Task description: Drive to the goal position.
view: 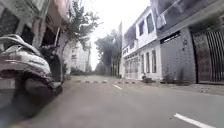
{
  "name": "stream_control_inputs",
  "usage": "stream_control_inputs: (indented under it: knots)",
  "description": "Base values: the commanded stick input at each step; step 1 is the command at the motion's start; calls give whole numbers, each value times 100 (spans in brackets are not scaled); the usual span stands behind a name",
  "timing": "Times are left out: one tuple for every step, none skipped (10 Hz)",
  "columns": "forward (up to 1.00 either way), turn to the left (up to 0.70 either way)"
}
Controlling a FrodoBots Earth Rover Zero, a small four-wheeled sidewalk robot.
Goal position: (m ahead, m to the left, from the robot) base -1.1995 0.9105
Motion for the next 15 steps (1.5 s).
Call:
stream_control_inputs:
  knots:
    - [50, 0]
    - [50, 0]
    - [50, 0]
    - [50, 0]
    - [50, 0]
    - [50, 0]
    - [50, 0]
    - [50, 0]
    - [50, 0]
    - [50, 0]
    - [50, 0]
    - [50, 0]
    - [50, 2]
    - [50, 29]
    - [50, 49]
